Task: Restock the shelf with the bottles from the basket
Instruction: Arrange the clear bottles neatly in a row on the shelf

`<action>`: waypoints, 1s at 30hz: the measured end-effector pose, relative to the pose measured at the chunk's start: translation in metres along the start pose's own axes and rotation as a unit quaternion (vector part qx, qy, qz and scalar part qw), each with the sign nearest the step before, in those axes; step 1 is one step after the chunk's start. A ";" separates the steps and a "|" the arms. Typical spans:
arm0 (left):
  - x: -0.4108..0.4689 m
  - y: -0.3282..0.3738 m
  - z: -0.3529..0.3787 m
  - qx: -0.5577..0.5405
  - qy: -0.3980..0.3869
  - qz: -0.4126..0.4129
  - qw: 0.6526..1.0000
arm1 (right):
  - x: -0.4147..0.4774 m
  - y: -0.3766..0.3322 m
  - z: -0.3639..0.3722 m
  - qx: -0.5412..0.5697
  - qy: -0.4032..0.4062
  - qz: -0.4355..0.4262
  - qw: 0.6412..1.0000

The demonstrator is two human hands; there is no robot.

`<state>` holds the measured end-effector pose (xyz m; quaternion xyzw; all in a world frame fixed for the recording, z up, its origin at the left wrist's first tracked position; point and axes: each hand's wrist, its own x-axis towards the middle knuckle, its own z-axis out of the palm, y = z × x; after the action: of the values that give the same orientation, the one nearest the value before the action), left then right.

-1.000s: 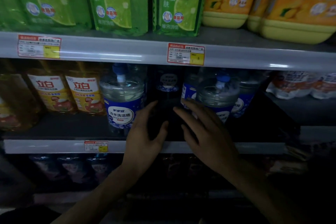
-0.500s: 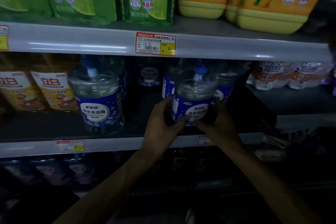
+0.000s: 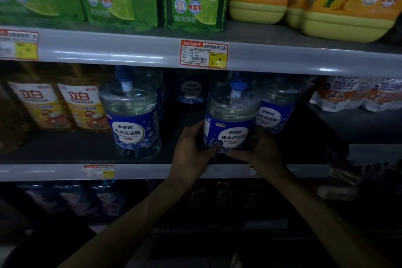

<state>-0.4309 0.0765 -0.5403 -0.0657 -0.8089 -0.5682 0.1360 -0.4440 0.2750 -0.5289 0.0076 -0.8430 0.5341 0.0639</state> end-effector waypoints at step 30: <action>0.000 -0.002 -0.044 -0.191 0.039 -0.183 0.964 | 0.020 -0.045 0.107 0.172 -0.017 0.160 0.972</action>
<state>-0.4251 0.0346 -0.5278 0.0812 -0.6778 -0.7293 0.0460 -0.4704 0.1602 -0.5311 -0.1073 -0.7300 0.6739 -0.0392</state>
